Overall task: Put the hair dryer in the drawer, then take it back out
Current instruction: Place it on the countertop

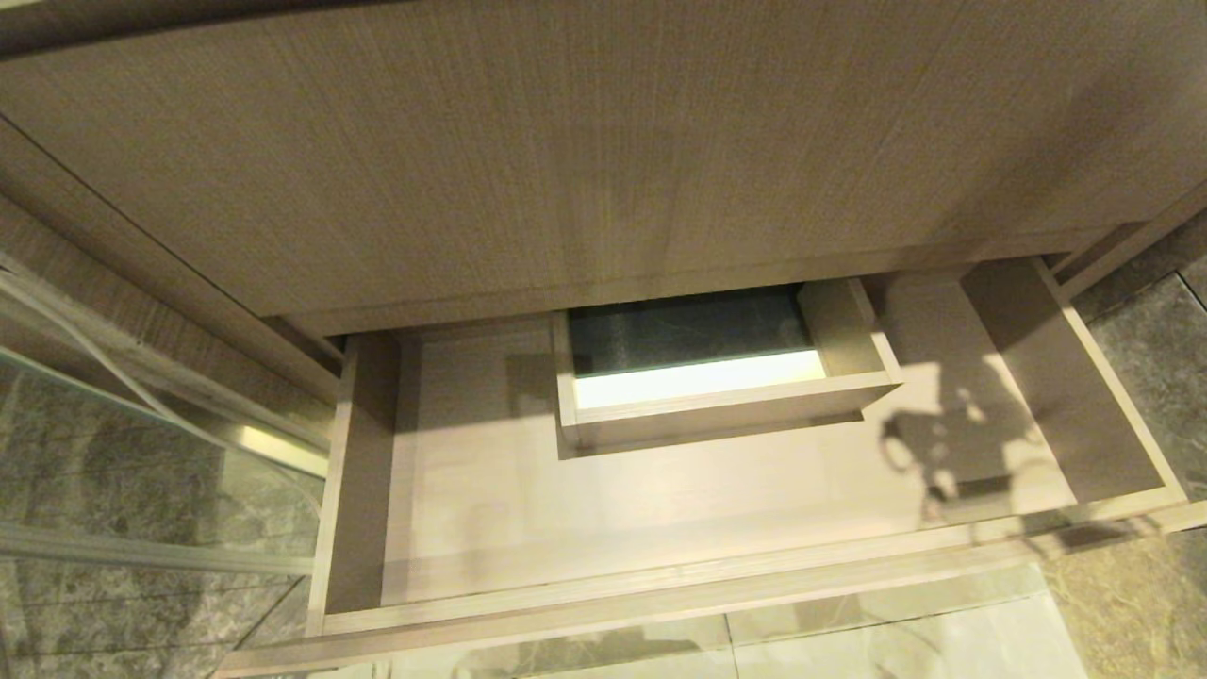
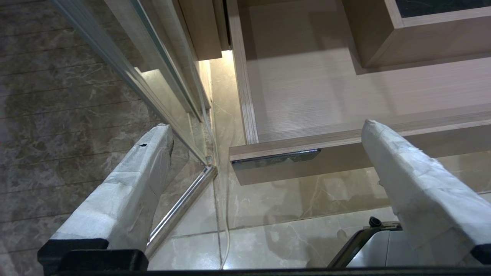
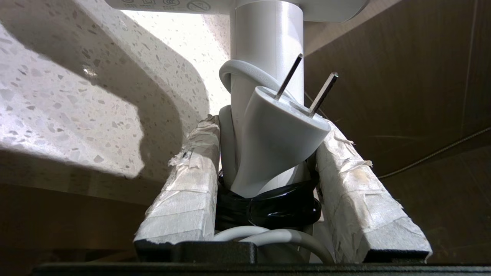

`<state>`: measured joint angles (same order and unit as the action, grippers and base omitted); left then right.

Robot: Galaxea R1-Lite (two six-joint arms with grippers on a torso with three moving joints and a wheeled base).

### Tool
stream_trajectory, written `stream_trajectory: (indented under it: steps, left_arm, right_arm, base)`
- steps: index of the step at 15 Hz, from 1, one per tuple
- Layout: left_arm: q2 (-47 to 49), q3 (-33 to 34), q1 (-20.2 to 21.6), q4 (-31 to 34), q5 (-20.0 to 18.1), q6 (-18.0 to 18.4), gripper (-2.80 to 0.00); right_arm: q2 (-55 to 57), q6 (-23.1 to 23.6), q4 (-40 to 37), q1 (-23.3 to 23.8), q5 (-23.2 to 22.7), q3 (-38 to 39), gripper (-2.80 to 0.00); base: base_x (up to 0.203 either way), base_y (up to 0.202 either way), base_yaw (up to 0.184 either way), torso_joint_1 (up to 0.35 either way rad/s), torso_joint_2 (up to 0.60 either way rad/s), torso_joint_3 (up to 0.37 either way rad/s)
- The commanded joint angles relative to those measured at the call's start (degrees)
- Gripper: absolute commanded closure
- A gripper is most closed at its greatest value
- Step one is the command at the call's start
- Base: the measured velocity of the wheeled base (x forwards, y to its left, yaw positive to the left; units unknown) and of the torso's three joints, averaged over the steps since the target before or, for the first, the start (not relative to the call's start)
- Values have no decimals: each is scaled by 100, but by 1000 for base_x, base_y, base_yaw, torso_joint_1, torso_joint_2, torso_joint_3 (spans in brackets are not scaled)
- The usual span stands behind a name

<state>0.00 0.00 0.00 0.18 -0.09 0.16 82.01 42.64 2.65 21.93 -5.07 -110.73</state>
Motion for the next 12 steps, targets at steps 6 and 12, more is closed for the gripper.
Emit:
stream_trajectory:
  steps: [6, 12]
  left_arm:
    - [0, 0, 0, -1, 0, 1, -280]
    - [0, 0, 0, -1, 0, 1, -280]
  right_arm:
    - [368, 104, 280, 4, -11, -1, 0]
    - [281, 104, 210, -5, -11, 43, 0]
  base:
    - [0, 0, 0, 0, 0, 0]
    - [0, 0, 0, 0, 0, 0]
